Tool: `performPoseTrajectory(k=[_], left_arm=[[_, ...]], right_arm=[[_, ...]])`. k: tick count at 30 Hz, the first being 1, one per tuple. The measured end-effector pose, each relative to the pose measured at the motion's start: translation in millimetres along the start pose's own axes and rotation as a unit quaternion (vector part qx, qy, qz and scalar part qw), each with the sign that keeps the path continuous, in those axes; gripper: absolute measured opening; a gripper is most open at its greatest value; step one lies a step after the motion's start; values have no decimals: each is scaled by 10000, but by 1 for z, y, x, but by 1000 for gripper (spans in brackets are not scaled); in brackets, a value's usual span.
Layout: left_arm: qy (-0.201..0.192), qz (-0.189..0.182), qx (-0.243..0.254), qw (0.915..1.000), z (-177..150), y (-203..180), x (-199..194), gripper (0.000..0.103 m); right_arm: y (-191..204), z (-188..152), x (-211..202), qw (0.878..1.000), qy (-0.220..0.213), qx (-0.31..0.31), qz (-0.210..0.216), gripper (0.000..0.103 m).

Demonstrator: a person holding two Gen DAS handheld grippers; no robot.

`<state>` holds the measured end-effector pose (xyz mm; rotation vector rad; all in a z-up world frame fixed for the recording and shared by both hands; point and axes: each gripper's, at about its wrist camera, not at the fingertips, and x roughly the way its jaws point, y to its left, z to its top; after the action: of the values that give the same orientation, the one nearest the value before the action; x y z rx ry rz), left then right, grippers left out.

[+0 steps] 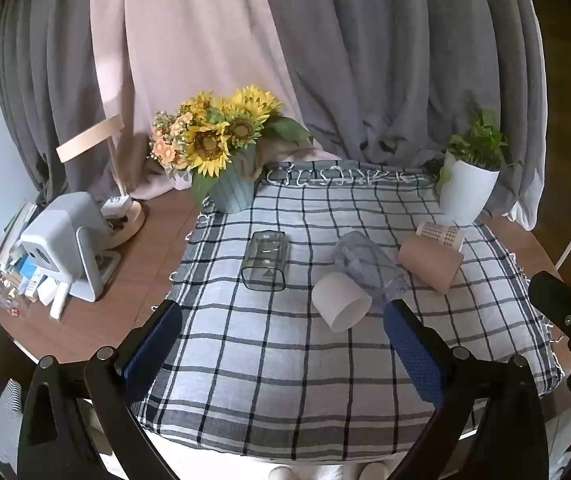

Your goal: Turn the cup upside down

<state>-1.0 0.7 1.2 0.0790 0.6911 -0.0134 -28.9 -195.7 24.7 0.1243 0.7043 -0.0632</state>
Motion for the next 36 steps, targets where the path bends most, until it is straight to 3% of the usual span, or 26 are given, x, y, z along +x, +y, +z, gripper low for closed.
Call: performPoseTrajectory(k=[36], left_arm=[[153,-157,-201,9996,2,1,7,103]], right_arm=[[4,-1,8,10000,98,18,6,99]])
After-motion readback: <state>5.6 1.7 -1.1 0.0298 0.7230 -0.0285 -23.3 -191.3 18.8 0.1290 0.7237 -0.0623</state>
